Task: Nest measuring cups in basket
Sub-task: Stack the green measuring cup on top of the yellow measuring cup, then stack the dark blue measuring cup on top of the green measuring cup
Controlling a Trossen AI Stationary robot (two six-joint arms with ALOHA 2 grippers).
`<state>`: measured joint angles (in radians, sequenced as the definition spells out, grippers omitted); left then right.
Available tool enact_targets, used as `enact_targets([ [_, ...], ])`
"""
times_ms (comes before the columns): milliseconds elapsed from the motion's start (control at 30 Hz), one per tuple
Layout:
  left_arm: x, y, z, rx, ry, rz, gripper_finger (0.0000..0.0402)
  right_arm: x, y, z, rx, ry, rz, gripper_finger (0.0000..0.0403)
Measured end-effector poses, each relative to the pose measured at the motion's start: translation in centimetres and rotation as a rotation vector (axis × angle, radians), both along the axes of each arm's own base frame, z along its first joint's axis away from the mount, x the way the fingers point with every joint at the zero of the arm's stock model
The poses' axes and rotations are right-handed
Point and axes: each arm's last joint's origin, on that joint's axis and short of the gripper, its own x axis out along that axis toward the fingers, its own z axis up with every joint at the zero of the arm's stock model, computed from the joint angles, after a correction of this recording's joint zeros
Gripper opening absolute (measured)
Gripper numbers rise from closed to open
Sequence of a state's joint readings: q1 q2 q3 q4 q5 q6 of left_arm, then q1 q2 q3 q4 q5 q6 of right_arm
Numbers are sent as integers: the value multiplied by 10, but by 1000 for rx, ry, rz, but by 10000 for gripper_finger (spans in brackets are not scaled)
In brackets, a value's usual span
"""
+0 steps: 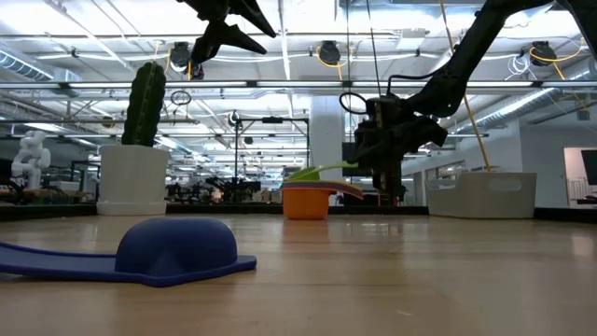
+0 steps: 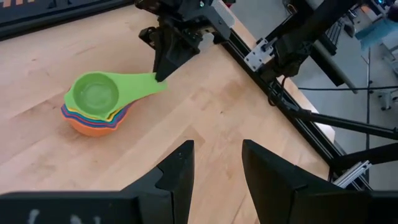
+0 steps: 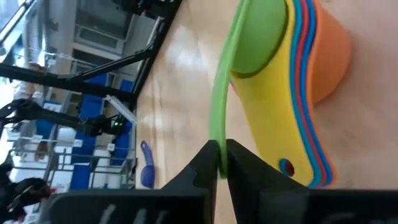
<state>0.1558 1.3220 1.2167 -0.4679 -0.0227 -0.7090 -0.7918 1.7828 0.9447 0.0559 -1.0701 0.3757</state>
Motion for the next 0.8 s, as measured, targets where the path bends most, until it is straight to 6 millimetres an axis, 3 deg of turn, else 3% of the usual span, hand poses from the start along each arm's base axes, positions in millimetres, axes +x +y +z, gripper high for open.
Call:
enact_targets([
  [467,0,-1,-1,-18,7,-15,136,-1,-1,5,-48,35,-60,135],
  [800,-7,-18,-12,-41,155,-73,136,-7,1,33,-189,53,-166,157],
])
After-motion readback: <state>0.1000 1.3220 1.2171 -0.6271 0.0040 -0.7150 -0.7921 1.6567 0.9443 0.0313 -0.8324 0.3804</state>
